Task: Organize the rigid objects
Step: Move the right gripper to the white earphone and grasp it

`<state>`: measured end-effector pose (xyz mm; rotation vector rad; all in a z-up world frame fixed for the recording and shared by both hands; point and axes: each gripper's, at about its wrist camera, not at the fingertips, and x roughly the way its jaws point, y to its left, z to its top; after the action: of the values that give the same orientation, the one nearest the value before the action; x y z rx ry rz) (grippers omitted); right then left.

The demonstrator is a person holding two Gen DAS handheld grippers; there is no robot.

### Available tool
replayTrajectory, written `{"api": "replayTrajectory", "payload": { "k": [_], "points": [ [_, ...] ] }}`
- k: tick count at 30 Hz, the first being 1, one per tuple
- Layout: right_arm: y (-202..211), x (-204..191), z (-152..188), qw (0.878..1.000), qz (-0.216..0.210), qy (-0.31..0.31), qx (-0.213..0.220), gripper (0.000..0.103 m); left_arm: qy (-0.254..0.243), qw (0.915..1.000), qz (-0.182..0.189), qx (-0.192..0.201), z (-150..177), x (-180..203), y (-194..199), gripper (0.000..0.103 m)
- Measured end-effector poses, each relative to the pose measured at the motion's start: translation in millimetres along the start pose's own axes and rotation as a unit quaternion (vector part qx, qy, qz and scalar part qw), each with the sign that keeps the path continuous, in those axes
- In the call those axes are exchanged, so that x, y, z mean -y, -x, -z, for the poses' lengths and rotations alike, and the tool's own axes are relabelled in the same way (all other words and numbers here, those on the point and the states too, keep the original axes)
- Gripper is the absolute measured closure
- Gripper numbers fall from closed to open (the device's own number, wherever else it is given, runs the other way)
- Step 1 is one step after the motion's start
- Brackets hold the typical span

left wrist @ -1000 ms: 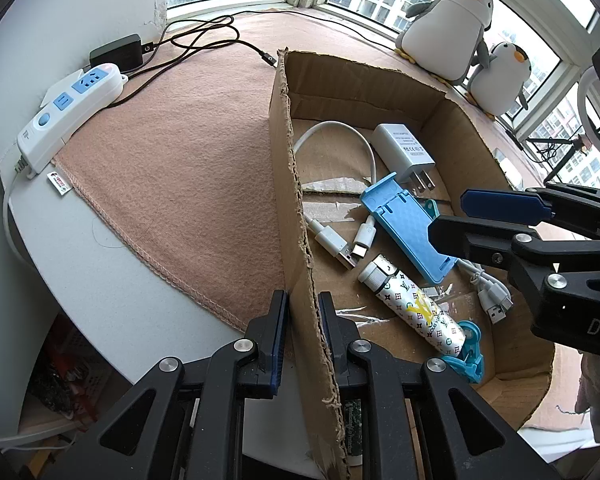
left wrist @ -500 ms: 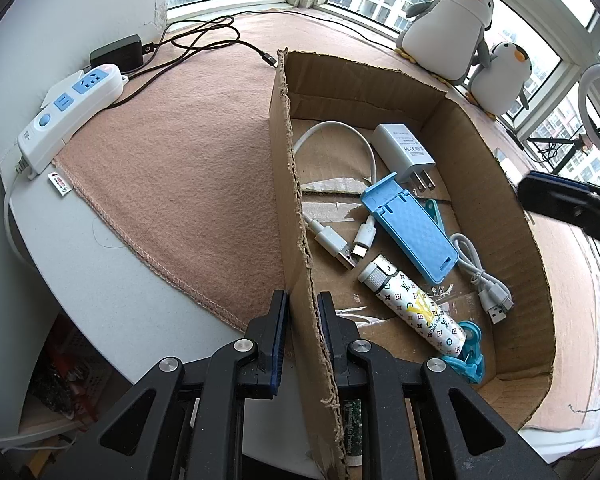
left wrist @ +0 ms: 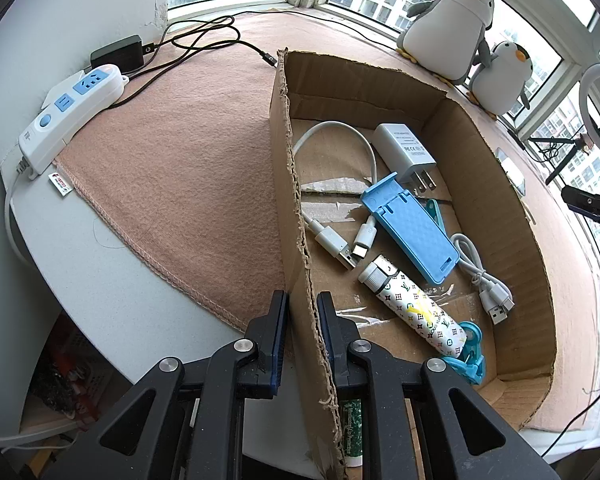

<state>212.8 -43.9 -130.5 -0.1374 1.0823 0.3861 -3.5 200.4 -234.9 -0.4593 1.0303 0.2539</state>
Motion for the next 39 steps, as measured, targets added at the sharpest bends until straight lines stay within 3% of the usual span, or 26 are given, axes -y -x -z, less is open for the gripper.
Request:
{"api": "replayTrajectory", "payload": {
  "k": [12, 32, 39],
  "points": [
    [-48.1, 57.5, -6.1, 0.996, 0.016, -0.060, -0.057, 0.047, 0.000, 1.0000, 0.000, 0.000, 0.0, 0.2, -0.1, 0.087],
    [-87.1, 58.3, -12.1, 0.994, 0.049, -0.035, -0.090, 0.047, 0.000, 1.0000, 0.000, 0.000, -0.1, -0.1, -0.2, 0.086],
    [-91.9, 55.0, -10.8, 0.994, 0.055, -0.025, -0.094, 0.062, 0.000, 1.0000, 0.000, 0.000, -0.1, -0.2, -0.2, 0.086]
  ]
}}
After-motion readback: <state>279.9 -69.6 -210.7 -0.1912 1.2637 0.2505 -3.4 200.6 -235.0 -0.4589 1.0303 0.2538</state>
